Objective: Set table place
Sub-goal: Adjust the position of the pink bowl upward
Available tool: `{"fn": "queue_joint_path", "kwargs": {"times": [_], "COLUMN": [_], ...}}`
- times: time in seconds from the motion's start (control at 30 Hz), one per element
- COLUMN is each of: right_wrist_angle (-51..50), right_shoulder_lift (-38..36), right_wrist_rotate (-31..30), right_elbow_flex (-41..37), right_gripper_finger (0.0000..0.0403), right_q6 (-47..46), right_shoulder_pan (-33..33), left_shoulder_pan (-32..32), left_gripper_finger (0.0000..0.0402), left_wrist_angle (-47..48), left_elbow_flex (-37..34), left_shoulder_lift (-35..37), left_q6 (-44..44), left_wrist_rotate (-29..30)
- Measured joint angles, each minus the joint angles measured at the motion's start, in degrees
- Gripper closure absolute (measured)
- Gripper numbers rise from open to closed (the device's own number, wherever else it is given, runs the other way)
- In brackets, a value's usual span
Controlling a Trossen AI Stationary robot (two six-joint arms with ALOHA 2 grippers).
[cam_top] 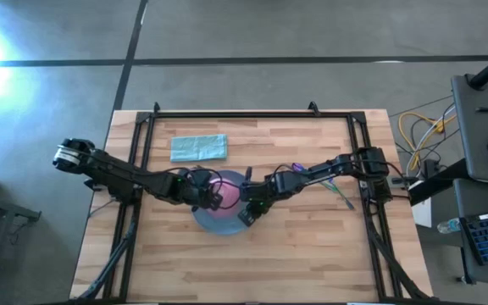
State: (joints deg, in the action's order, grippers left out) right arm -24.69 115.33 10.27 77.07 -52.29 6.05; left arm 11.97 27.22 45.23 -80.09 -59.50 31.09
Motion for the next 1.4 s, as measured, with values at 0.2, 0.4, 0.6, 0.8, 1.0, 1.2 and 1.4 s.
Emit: {"fn": "queue_joint_path", "kwargs": {"times": [0.2, 0.4, 0.6, 0.8, 1.0, 1.2, 1.4], "right_wrist_angle": [0.27, -0.73, -1.15, -1.92, -2.39, -1.84, -0.28], "right_shoulder_lift": [-0.02, 0.00, 0.07, 0.07, 0.07, -0.25, -1.98], "right_wrist_rotate": [0.03, 0.21, 0.31, 0.43, 0.71, -1.39, -4.09], "right_elbow_flex": [-0.76, -1.04, -1.06, -1.26, -1.49, -1.56, -1.50], "right_gripper_finger": [0.0394, 0.0394, 0.0394, 0.0394, 0.0394, 0.0394, 0.0394], "right_q6": [-0.83, -0.39, -0.27, -0.18, -0.20, -0.20, -0.45], "right_shoulder_pan": [-0.01, 0.06, 0.06, 0.06, 0.08, 0.10, -0.24], "left_shoulder_pan": [0.20, 0.09, 0.09, 0.09, 0.00, 0.08, 0.11], "left_gripper_finger": [0.0401, 0.0401, 0.0401, 0.0402, 0.0402, 0.0402, 0.0402], "left_wrist_angle": [1.35, 2.20, 2.83, 2.65, 4.67, 4.80, 4.77], "left_elbow_flex": [0.05, 0.01, -0.56, -1.43, -2.31, -2.92, -3.35], "left_shoulder_lift": [1.23, 2.86, 2.88, 2.99, 3.10, 3.11, 3.02], "left_q6": [-0.76, -1.26, -1.67, -1.85, -3.29, -3.38, -4.66], "left_wrist_rotate": [3.03, 5.88, 4.98, 5.05, 5.10, 2.48, 2.49]}}
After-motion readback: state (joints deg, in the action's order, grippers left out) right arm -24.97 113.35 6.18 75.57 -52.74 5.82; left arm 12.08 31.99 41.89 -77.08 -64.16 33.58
